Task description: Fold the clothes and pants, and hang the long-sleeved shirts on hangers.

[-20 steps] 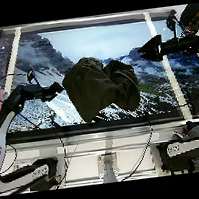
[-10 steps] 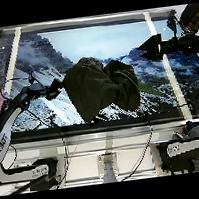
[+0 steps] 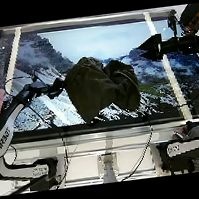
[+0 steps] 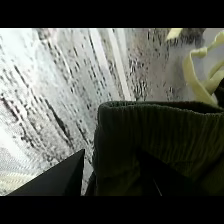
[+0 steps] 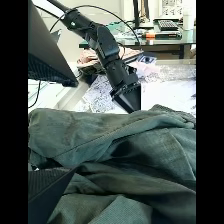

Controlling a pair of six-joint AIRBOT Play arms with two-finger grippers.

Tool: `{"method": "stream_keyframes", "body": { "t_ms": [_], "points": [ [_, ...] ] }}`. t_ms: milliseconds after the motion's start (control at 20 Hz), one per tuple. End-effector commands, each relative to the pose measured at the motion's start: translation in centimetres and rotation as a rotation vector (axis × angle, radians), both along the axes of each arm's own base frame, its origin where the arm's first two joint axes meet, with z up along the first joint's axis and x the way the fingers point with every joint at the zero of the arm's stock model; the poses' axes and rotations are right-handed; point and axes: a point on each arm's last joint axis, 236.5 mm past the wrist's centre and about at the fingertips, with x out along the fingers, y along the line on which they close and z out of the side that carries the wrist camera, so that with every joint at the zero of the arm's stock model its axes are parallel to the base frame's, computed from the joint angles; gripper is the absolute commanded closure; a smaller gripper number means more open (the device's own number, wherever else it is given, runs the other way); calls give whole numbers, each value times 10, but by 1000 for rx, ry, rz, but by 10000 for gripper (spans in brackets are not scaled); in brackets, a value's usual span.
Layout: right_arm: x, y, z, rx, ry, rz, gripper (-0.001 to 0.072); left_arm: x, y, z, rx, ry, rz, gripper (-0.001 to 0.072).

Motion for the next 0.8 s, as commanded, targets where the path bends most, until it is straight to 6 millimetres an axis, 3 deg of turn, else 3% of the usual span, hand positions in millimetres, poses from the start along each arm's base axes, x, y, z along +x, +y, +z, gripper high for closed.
{"method": "stream_keyframes", "body": {
  "t_ms": [0,250,300,350,400,550,600,750],
  "points": [
    [0,1,0,3,0,1,141,-3,-7,-8,-2,20,-69,344],
    [0,1,0,4,0,0,149,1,-3,-22,-5,42,-59,378],
    [0,0,0,3,0,0,148,1,-4,-24,-5,46,-59,485],
    [0,0,0,3,-1,-1,150,1,-4,-24,-5,47,-61,686],
    [0,0,0,3,-1,-1,192,2,-4,-23,-5,45,-59,677],
    [-1,-1,-3,-12,5,4,626,14,-6,-2,-9,-2,-70,679],
    [-4,-3,-8,-36,13,15,698,22,-6,13,-10,-37,-73,680],
    [-13,-15,-36,-158,17,59,702,47,-4,82,13,-199,-81,681]
  ]
}}
